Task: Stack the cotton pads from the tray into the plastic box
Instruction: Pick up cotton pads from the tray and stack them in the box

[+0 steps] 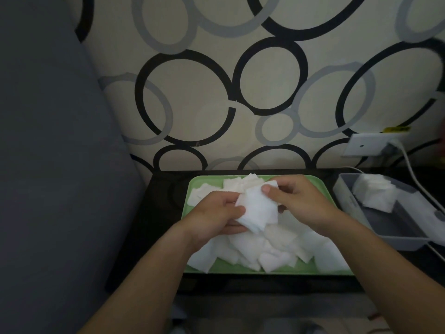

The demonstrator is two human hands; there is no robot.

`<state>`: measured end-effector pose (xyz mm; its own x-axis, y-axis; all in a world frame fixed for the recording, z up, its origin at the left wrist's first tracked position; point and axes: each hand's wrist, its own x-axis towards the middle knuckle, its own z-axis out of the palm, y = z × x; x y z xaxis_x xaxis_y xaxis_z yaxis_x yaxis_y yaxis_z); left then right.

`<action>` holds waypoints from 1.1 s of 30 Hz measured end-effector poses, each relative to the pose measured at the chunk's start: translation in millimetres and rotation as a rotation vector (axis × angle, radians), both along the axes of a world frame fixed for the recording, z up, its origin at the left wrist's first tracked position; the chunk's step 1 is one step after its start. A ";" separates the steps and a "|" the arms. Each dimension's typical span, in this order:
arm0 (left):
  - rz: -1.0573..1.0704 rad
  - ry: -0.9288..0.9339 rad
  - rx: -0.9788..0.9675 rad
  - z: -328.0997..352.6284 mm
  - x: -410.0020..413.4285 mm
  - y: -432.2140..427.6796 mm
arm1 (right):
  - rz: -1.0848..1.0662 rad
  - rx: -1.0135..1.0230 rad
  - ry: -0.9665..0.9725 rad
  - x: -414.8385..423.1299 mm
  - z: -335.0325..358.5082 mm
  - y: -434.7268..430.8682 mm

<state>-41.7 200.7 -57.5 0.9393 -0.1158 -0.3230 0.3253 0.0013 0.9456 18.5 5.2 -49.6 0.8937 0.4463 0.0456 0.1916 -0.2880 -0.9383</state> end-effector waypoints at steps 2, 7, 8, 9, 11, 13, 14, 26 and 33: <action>0.020 0.002 -0.010 -0.6 0.8 1.0 | -0.103 0.080 0.060 -0.4 1.1 -0.2; 0.104 0.005 -0.020 -1.4 4.0 -0.6 | -0.269 0.244 0.212 2.0 1.0 -0.2; 0.117 0.004 -0.023 -1.6 4.8 -0.8 | -0.293 0.235 0.195 1.9 1.7 -0.3; 0.127 0.000 -0.026 -1.9 5.6 -1.2 | -0.311 0.212 0.164 2.6 1.3 -1.3; 0.150 -0.013 -0.032 -2.5 6.6 -1.6 | -0.340 0.154 0.109 3.5 2.4 -4.1; 0.176 -0.024 -0.036 -2.6 7.4 -1.8 | -0.339 0.143 0.117 6.1 3.8 -7.7; 0.189 -0.026 -0.039 -2.7 7.7 -1.8 | -0.327 0.167 0.150 7.1 4.5 -9.0; 0.184 -0.069 0.021 -3.0 8.9 -4.2 | -0.202 0.047 0.137 -1.8 11.5 -0.4; 0.196 -0.080 -0.025 -2.4 8.6 -4.1 | -0.236 0.103 0.014 0.2 6.3 0.8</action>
